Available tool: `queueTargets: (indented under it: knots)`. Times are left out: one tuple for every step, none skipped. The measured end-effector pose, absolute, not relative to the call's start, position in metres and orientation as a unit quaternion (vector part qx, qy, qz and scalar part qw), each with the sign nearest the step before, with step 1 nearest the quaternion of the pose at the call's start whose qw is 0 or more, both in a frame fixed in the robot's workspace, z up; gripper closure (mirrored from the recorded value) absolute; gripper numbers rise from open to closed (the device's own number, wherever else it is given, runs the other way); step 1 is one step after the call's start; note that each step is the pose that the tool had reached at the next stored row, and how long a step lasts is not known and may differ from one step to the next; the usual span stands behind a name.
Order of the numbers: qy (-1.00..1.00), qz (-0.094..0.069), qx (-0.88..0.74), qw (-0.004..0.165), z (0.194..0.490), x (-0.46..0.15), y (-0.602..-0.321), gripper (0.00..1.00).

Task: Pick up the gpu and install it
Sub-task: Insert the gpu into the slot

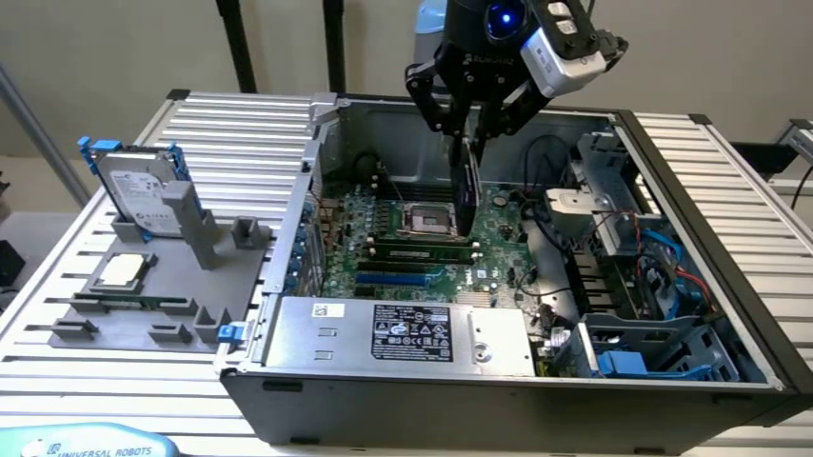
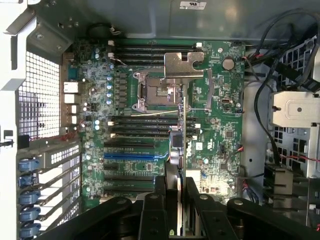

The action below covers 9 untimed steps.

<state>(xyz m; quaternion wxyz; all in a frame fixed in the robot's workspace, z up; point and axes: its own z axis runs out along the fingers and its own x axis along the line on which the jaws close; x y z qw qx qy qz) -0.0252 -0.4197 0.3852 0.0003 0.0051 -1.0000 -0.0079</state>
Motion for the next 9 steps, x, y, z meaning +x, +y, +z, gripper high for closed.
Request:
queueTargets:
  knots:
    - [-1.000,-0.008,0.014,0.000,0.3846,-0.0252,-0.4197,0.73]
    - [-1.000,-0.008,0.023,0.000,0.3841,-0.0253,-0.4197,0.73]
    - [-0.999,-0.008,0.032,0.000,0.3834,-0.0253,-0.4197,0.73]
    - [-0.999,-0.008,0.042,0.001,0.3828,-0.0253,-0.4197,0.73]
    - [-0.999,-0.008,0.051,0.001,0.3822,-0.0253,-0.4197,0.73]
    - [-0.998,-0.008,0.060,0.001,0.3816,-0.0254,-0.4197,0.73]
    - [-0.998,-0.008,0.069,0.001,0.3810,-0.0254,-0.4197,0.73]
    - [-0.997,-0.008,0.078,0.001,0.3803,-0.0253,-0.4197,0.73]
    - [-0.996,-0.008,0.087,0.001,0.3796,-0.0253,-0.4197,0.73]
